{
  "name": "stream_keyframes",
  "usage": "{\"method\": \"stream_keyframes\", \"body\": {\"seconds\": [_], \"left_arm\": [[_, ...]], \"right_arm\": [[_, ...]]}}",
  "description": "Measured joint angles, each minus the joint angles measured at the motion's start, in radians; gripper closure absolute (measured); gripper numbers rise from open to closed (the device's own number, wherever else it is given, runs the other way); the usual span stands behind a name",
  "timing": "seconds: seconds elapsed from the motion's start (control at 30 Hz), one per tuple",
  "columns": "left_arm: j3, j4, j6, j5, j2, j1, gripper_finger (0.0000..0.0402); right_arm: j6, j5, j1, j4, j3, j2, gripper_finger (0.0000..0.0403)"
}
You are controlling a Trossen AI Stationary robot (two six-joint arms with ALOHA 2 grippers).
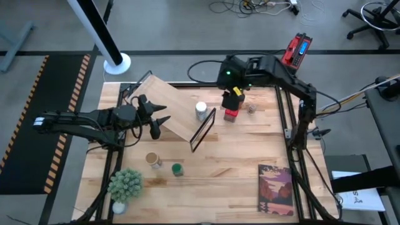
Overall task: Shelf spices
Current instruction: Put the white seasoning bottle on the shelf
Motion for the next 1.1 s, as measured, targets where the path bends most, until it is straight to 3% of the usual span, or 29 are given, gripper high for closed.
{"method": "stream_keyframes", "body": {"seconds": [0.17, 0.37, 0.7, 0.9, 1.1], "left_arm": [[0.0, -0.019, -0.009, 0.0, -0.001, 0.0, 0.0171], [-0.001, -0.065, -0.031, 0.001, -0.003, 0.0, 0.0167], [-0.001, -0.038, -0.077, 0.055, 0.016, 0.0, 0.0172], [-0.001, 0.036, -0.052, 0.055, 0.084, 0.0, 0.0169], [-0.001, 0.105, 0.0, -0.009, 0.127, 0.002, 0.0175]], "right_arm": [[0.029, 0.009, -0.022, 0.06, -0.131, -0.041, 0.0183], [0.032, -0.001, -0.023, 0.262, -0.369, -0.175, 0.0189], [-0.031, -0.153, -0.023, 0.623, -0.774, -0.388, 0.0195], [-0.039, -0.24, -0.02, 0.738, -0.84, -0.391, 0.0197], [-0.057, -0.244, -0.012, 0.842, -0.839, -0.382, 0.0196]]}}
